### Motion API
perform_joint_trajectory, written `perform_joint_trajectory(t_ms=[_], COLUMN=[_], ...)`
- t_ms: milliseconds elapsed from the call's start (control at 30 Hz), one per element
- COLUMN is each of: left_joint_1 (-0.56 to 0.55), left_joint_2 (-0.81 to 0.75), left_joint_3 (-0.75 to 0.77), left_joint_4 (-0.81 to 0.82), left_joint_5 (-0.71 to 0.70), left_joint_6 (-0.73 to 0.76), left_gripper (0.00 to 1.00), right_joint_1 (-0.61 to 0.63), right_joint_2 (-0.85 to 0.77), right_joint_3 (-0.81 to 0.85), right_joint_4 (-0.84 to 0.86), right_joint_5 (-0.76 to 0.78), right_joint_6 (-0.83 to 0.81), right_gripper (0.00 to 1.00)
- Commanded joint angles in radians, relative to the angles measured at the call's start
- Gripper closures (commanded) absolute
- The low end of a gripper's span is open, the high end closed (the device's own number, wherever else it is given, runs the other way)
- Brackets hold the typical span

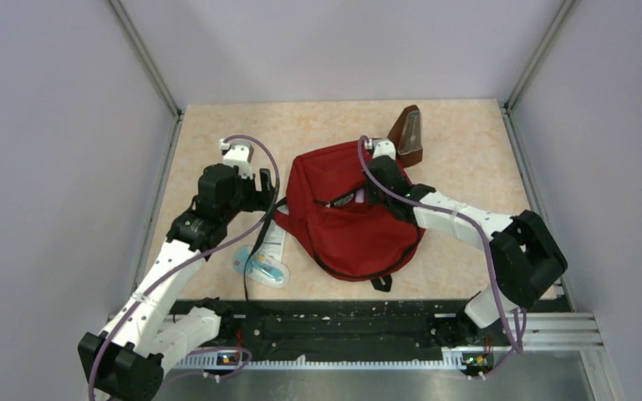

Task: Pack the student bag
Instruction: Place the stationery in the student bag.

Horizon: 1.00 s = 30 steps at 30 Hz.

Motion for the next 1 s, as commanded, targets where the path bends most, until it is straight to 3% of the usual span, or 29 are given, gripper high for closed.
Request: perform_joint_trajectory(t_ms=[0, 67, 133, 233, 300, 367, 600, 767, 867, 967], left_joint_1=[0.002, 0.002, 0.001, 0.002, 0.002, 0.003, 0.003, 0.002, 0.001, 0.003], left_joint_2=[0.003, 0.006, 0.006, 0.008, 0.008, 0.007, -0.006, -0.033, -0.026, -0.011], left_joint_3=[-0.003, -0.005, -0.005, -0.005, -0.004, -0.005, -0.005, -0.019, -0.019, -0.017], left_joint_4=[0.048, 0.048, 0.048, 0.046, 0.048, 0.046, 0.048, 0.073, 0.074, 0.067], left_joint_5=[0.002, 0.002, 0.002, 0.002, 0.001, 0.001, -0.003, 0.019, 0.018, -0.016], left_joint_6=[-0.004, -0.003, -0.003, -0.004, -0.002, -0.002, 0.0, 0.025, 0.016, -0.013], left_gripper=[0.18, 0.18, 0.18, 0.18, 0.18, 0.18, 0.18, 0.19, 0.19, 0.19], right_joint_1=[-0.01, -0.01, -0.01, -0.01, -0.01, -0.01, -0.008, -0.003, 0.073, 0.229], right_joint_2=[0.027, 0.045, 0.052, 0.04, 0.019, -0.006, -0.196, -0.405, -0.489, -0.454], right_joint_3=[-0.012, 0.002, 0.011, 0.007, -0.003, -0.015, -0.087, -0.171, -0.242, -0.229], right_joint_4=[0.203, 0.192, 0.176, 0.167, 0.162, 0.156, 0.057, 0.05, 0.173, 0.209], right_joint_5=[0.106, 0.117, 0.108, 0.094, 0.094, 0.09, -0.025, -0.396, -0.552, -0.498], right_joint_6=[-0.045, -0.045, -0.042, -0.038, -0.036, -0.032, -0.021, -0.06, -0.053, -0.078], right_gripper=[1.0, 1.0, 0.93, 0.76, 0.56, 0.45, 0.4, 0.34, 0.32, 0.32])
